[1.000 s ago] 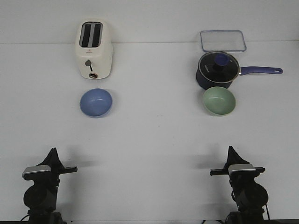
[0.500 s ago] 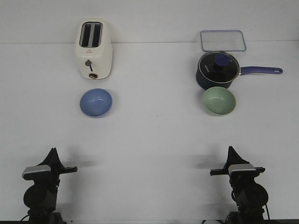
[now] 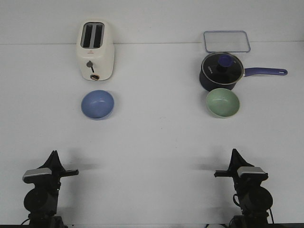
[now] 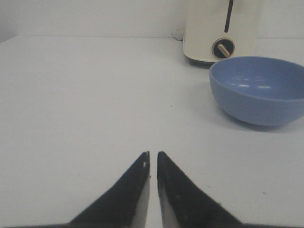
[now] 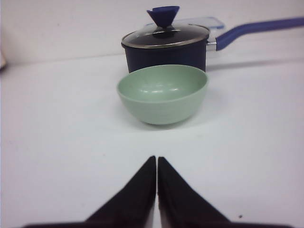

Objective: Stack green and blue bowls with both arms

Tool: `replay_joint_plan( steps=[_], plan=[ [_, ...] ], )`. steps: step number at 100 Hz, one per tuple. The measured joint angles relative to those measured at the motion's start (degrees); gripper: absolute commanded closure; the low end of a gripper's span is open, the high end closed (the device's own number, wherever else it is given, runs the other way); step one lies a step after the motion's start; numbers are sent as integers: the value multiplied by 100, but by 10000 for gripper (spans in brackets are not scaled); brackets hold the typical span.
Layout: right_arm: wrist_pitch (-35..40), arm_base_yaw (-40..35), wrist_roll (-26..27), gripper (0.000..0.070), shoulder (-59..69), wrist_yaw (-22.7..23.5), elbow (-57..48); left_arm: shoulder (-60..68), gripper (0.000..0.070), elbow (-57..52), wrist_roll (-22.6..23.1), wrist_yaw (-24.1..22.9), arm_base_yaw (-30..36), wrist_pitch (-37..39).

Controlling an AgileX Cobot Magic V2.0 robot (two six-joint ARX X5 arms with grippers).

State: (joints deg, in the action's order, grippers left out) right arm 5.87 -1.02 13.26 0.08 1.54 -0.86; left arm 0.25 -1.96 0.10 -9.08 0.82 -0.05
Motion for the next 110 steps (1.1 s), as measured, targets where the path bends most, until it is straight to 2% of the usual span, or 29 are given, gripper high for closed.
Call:
replay_joint_plan(
  steps=[13, 23, 27, 35, 39, 56, 75, 100, 110],
  plan=[
    [79, 0, 472, 694, 2, -13, -138, 0, 685, 0, 2, 0, 0, 0],
    [529, 0, 750, 675, 254, -380, -822, 0, 685, 0, 0, 0, 0, 0],
    [621, 0, 798, 594, 490, -485, -1244, 0, 685, 0, 0, 0, 0, 0],
    [785, 0, 791, 296, 1132, -501, -2144, 0, 685, 0, 0, 0, 0, 0],
    [918, 0, 748, 212, 1539, -503, -2590, 0, 685, 0, 0, 0, 0, 0],
    [1659, 11, 354, 213, 3646, -671, -4192, 0, 685, 0, 0, 0, 0, 0],
    [1847, 227, 68, 218, 6050, -726, -5508, 0, 685, 0, 0, 0, 0, 0],
    [1971, 662, -26, 218, 8649, -31, -6518, 0, 685, 0, 0, 0, 0, 0],
    [1867, 778, -37, 218, 9296, 52, -6623, 0, 685, 0, 0, 0, 0, -2]
  ],
)
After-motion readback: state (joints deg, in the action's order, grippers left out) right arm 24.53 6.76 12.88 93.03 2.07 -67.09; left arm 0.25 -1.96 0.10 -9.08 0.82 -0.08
